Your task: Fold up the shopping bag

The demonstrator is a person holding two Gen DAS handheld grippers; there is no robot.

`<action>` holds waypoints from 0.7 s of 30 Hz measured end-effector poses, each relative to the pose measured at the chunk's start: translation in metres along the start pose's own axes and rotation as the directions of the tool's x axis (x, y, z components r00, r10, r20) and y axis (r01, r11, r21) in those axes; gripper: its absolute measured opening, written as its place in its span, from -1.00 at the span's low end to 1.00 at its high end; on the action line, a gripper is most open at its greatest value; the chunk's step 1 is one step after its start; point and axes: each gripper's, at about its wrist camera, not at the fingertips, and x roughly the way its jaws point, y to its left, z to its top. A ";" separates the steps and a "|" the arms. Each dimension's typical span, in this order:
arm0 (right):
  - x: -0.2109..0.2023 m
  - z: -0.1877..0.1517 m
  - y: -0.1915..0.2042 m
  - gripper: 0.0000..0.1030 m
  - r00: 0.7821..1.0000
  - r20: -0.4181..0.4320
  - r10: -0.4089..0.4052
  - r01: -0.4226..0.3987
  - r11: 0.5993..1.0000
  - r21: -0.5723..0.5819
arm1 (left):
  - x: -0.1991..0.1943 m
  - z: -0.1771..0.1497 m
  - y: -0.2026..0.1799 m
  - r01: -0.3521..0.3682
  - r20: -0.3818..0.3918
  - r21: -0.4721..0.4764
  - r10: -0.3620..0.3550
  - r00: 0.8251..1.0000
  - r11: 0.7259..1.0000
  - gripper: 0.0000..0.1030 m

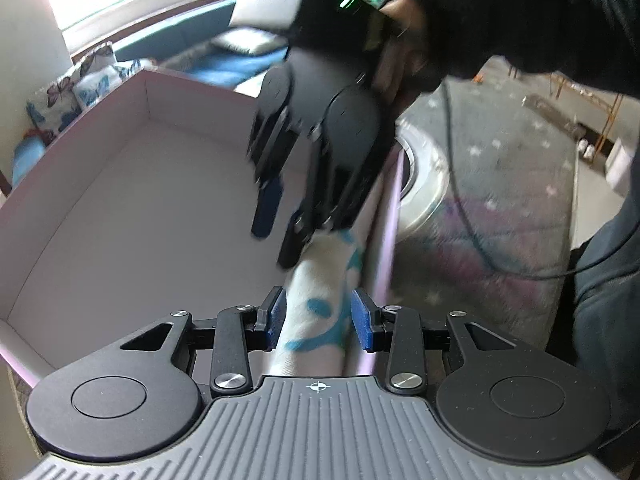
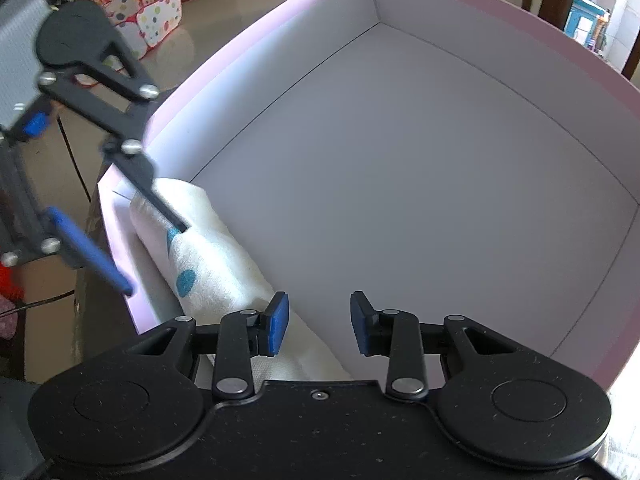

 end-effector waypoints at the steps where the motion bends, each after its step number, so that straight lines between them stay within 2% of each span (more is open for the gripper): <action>1: 0.003 0.001 -0.001 -0.29 1.000 -0.001 0.001 -0.001 1.000 -0.002 | -0.001 0.000 -0.012 0.013 0.015 -0.001 -0.013 1.000 1.000 -0.28; 7: 0.003 0.007 -0.012 -0.29 1.000 -0.012 0.008 -0.009 1.000 -0.014 | -0.002 -0.004 -0.050 0.070 0.038 -0.020 -0.069 0.997 0.997 -0.32; 10: -0.041 0.008 -0.008 -0.29 1.000 -0.016 0.012 -0.013 1.000 -0.022 | 0.001 -0.005 -0.060 0.087 0.026 -0.026 -0.086 0.996 0.996 -0.36; 13: -0.065 -0.001 0.003 -0.29 1.000 -0.018 0.017 -0.017 1.000 -0.026 | 0.012 -0.006 -0.061 0.111 0.007 -0.061 -0.111 0.994 0.992 -0.42; 16: -0.085 -0.008 0.013 -0.29 1.000 -0.020 0.021 -0.022 0.999 -0.030 | 0.028 -0.008 -0.058 0.095 -0.030 -0.073 -0.097 0.995 0.993 -0.42; 21: -0.081 -0.006 0.018 -0.29 0.999 -0.025 0.034 -0.035 0.999 -0.034 | 0.036 -0.012 -0.041 0.058 -0.058 -0.145 -0.067 0.996 0.988 -0.42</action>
